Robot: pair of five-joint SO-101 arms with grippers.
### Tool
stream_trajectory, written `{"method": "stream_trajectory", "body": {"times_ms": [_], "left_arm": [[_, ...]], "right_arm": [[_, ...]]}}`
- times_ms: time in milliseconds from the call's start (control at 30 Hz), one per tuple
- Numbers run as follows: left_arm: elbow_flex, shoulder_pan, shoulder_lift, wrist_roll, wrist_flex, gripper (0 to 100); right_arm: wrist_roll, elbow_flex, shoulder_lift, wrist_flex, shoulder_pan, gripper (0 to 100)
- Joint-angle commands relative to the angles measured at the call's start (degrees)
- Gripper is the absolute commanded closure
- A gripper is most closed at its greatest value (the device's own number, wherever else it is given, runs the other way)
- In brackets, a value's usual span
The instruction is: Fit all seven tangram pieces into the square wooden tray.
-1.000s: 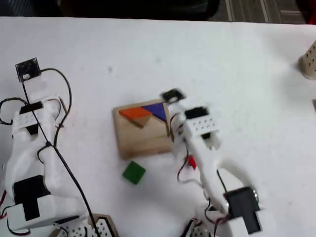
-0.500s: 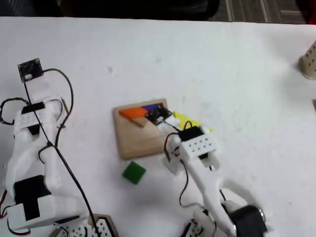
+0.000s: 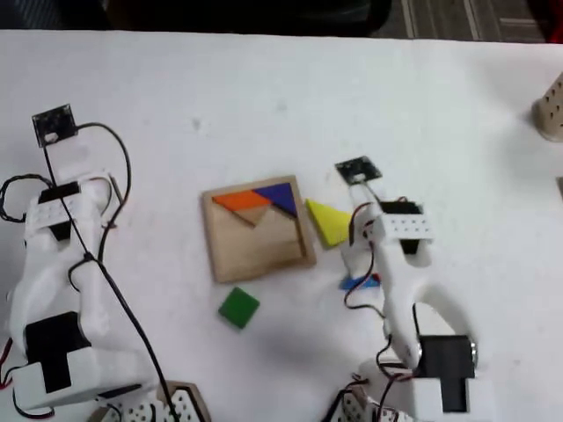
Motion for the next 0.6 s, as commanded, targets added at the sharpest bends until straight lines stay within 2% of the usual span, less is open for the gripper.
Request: {"method": "stream_trajectory", "body": {"times_ms": [0, 133, 300, 433, 567], "left_arm": [[-0.2, 1.0, -0.3, -0.5, -0.8, 97], [0.4, 1.1, -0.4, -0.5, -0.9, 97], [0.4, 1.2, -0.4, -0.5, -1.1, 97], [0.4, 1.2, -0.4, -0.5, -1.2, 97], [0.2, 1.2, -0.3, -0.5, -1.2, 97]], "right_arm": [[0.9, -4.3, 1.3, -1.2, 3.1, 98.1], [3.0, -6.4, 4.3, -3.7, 5.4, 98.1], [15.4, -8.3, 2.8, 5.1, 2.2, 98.1], [28.6, -8.2, -3.4, 13.1, -0.9, 98.0], [38.4, -4.9, -10.4, 14.6, -2.7, 94.0]]}}
